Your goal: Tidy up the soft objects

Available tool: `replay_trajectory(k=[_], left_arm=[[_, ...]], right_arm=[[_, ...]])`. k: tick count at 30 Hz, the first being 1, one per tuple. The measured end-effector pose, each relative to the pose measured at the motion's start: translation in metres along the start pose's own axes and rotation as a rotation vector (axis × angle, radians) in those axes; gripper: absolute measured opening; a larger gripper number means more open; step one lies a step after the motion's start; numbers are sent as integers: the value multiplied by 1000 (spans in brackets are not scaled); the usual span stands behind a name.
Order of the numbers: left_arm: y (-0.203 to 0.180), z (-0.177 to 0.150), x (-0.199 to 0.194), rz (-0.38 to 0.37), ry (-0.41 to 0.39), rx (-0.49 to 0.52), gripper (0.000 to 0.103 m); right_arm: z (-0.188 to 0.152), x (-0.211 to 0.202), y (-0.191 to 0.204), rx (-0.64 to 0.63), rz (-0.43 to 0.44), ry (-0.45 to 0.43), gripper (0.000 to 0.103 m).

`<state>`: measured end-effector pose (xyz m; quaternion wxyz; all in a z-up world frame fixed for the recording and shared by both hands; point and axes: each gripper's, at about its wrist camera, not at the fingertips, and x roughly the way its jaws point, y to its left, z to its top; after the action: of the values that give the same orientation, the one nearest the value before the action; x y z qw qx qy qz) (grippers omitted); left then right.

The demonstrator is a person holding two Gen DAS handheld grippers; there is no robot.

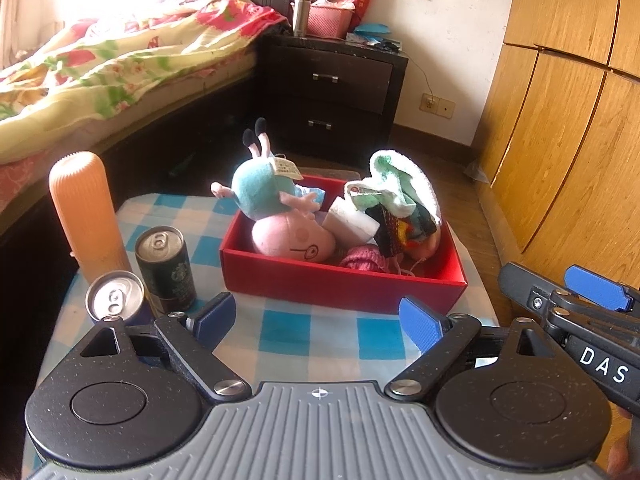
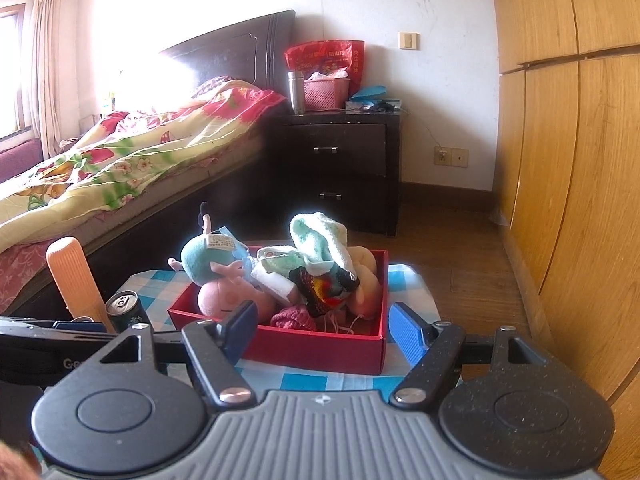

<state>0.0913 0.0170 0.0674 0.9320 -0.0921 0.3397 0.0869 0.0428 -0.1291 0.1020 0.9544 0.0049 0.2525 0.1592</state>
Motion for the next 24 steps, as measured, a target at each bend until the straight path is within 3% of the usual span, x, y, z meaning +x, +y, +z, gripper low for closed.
replay_trajectory(k=[24], left_arm=[[-4, 2, -3, 39, -17, 24, 87]], right_arm=[[-2, 0, 1, 5, 3, -2, 51]])
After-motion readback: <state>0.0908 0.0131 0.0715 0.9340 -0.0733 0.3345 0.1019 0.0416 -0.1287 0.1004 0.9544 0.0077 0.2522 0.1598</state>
